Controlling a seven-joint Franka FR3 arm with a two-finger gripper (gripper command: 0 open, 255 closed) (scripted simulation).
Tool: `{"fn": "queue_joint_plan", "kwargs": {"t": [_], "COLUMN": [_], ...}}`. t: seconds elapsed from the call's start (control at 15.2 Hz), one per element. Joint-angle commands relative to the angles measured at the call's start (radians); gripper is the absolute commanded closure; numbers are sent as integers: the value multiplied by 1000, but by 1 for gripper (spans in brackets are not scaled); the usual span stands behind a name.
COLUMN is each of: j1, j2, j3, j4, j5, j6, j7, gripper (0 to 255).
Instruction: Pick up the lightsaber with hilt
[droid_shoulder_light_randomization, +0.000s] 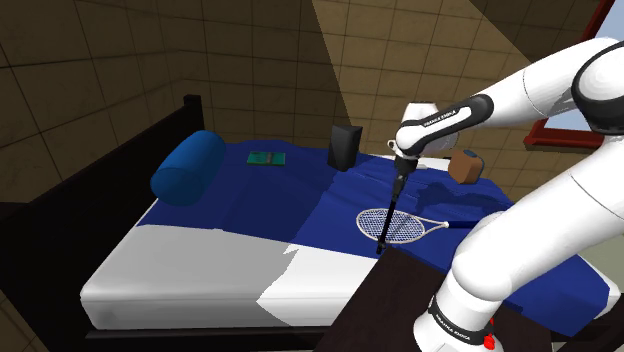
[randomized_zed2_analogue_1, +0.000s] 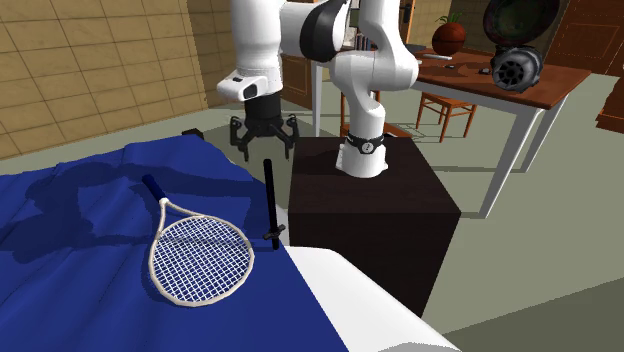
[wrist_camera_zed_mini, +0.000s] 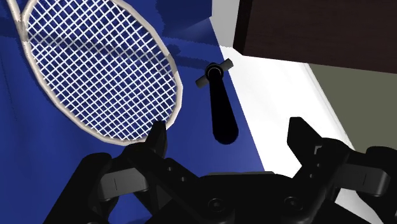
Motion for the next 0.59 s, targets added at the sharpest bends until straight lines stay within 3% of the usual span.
{"fn": "queue_joint_plan", "kwargs": {"t": [0.0,0.26,0.33,0.53], "j1": [3,6,7,7], "j2": [25,43,43,43], "j3": [-12,-19,-19,-19], "j4": [-15,-25,-25,-25], "j5": [1,4,4,4], "j6": [40,67,68,67], "j7": [-4,-7,-7,-6], "gripper": [0,0,255,255]}}
